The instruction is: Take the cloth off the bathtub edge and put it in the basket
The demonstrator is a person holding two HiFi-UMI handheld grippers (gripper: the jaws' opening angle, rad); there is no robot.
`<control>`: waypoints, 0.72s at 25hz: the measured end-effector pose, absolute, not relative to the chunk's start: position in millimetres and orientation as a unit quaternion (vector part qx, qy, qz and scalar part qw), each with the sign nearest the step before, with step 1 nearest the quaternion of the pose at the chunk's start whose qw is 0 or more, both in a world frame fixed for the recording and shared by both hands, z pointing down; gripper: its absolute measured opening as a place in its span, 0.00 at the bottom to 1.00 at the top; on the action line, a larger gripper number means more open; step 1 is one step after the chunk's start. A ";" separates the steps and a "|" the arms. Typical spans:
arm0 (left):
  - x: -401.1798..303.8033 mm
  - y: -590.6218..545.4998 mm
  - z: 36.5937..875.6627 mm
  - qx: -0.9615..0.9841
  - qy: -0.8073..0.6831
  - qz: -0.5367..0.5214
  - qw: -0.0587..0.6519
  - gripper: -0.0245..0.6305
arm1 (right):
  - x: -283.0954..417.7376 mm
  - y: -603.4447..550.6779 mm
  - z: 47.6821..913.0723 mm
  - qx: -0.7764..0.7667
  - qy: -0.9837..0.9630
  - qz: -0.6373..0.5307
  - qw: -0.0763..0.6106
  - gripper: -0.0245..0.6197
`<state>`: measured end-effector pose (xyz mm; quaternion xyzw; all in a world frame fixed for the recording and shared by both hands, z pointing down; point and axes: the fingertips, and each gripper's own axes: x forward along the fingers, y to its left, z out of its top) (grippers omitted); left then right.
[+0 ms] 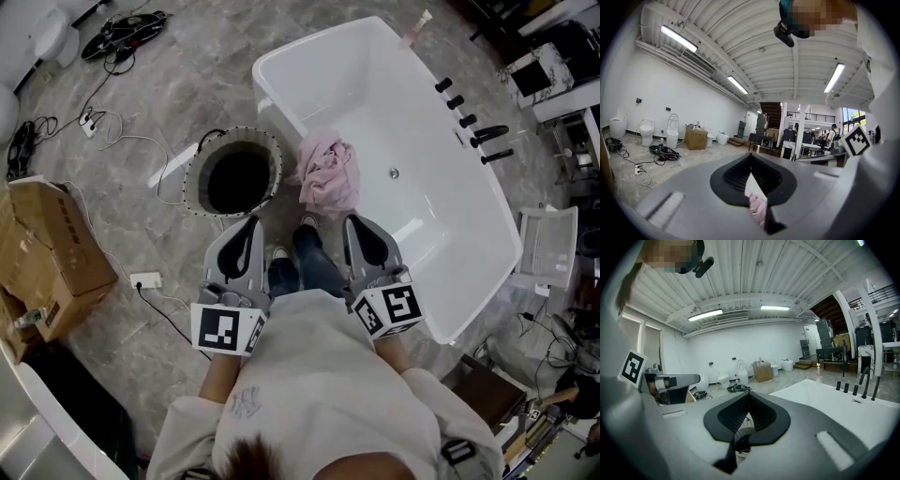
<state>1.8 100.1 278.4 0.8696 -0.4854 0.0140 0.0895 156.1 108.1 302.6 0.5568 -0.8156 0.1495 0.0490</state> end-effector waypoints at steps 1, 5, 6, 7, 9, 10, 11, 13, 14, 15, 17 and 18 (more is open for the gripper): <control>3.2 97.6 279.4 0.869 -0.486 0.015 0.091 0.06 | 157.8 105.6 303.7 0.557 -0.815 0.151 0.049 0.04; 10.6 83.6 283.4 0.869 -0.485 0.018 0.096 0.06 | 164.3 91.6 307.9 0.554 -0.816 0.156 0.052 0.04; 13.1 79.0 284.2 0.869 -0.485 0.019 0.096 0.06 | 166.3 87.3 309.6 0.553 -0.816 0.158 0.051 0.04; 16.2 74.3 285.0 0.869 -0.485 0.020 0.097 0.06 | 168.6 82.7 311.0 0.552 -0.817 0.160 0.051 0.04; 23.4 64.1 286.2 0.869 -0.484 0.021 0.098 0.06 | 173.9 72.7 312.1 0.548 -0.819 0.162 0.052 0.04; 27.4 58.5 286.1 0.869 -0.484 0.021 0.098 0.06 | 177.1 67.1 312.0 0.546 -0.820 0.163 0.053 0.04; 31.4 52.7 285.7 0.869 -0.484 0.021 0.098 0.06 | 181.0 61.3 312.1 0.545 -0.821 0.164 0.053 0.04; 39.3 40.0 284.3 0.868 -0.487 0.022 0.098 0.06 | 190.4 48.7 312.6 0.543 -0.822 0.167 0.048 0.04; 43.4 33.0 283.5 0.867 -0.489 0.023 0.097 0.06 | 195.7 41.6 312.0 0.542 -0.822 0.167 0.046 0.04; 47.6 25.7 282.6 0.866 -0.491 0.023 0.096 0.06 | 201.6 34.3 310.9 0.542 -0.823 0.166 0.045 0.04; 56.3 11.1 280.6 0.864 -0.494 0.022 0.093 0.06 | 214.0 19.6 308.4 0.542 -0.824 0.161 0.044 0.04; 60.7 4.1 279.7 0.863 -0.496 0.020 0.091 0.06 | 220.4 12.7 307.9 0.542 -0.824 0.159 0.043 0.04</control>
